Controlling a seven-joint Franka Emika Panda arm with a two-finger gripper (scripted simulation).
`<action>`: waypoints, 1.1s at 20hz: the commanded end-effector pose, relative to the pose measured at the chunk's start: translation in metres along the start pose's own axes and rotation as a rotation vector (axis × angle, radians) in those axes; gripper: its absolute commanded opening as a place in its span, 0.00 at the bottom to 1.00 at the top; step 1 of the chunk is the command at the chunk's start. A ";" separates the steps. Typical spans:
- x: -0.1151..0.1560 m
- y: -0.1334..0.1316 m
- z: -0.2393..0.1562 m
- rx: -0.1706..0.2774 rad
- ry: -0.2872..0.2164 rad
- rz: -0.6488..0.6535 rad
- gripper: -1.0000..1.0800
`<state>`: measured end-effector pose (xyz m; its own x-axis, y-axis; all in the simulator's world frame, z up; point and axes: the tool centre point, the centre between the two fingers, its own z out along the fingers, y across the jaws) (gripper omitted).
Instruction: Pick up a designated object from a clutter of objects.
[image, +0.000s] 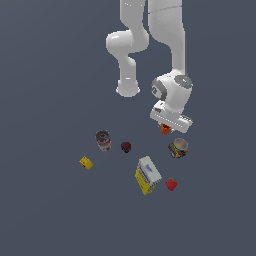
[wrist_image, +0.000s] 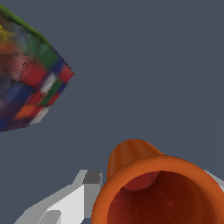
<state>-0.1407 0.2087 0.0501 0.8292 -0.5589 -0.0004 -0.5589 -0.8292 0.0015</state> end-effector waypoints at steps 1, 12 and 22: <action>0.000 0.000 -0.009 0.001 0.001 0.000 0.00; -0.002 0.002 -0.083 0.001 -0.001 -0.002 0.00; -0.003 0.003 -0.174 0.003 -0.004 -0.003 0.00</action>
<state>-0.1446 0.2080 0.2100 0.8307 -0.5568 -0.0033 -0.5568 -0.8307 -0.0016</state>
